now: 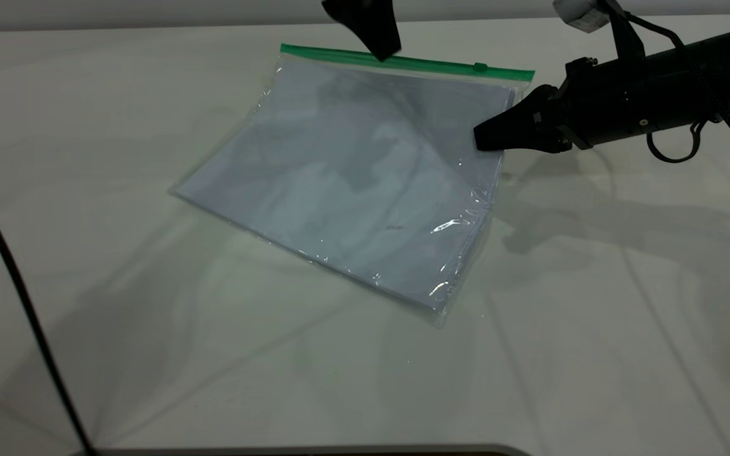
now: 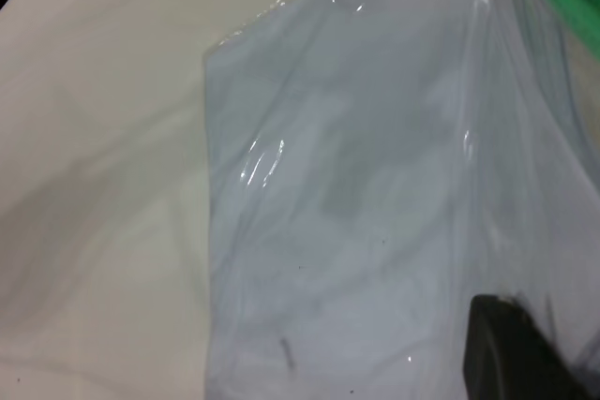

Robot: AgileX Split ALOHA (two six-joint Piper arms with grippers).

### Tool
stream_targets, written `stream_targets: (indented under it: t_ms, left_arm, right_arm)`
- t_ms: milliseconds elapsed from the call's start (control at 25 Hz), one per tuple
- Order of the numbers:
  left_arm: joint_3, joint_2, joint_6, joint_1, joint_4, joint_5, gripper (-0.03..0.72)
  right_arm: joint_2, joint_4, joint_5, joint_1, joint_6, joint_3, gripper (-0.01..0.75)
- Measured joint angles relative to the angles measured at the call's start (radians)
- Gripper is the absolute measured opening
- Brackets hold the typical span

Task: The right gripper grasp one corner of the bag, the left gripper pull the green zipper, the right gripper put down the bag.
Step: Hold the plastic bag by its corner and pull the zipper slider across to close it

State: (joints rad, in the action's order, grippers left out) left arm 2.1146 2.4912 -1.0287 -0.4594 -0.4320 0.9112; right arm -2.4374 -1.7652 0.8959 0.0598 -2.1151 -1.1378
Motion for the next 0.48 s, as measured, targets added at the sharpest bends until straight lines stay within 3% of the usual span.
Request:
stream_targets:
  t_ms: [200, 480]
  left_arm:
    - [0.020, 0.033, -0.211, -0.011, -0.023, -0.006, 0.550]
    - [0.020, 0.036, -0.368, -0.039, -0.100, -0.029, 0.550]
  right_arm:
    - [0.000, 0.011, -0.089, 0.012, 0.000, -0.001, 0.035]
    - [0.000, 0.095, -0.228, 0.111, 0.000, -0.060, 0.035]
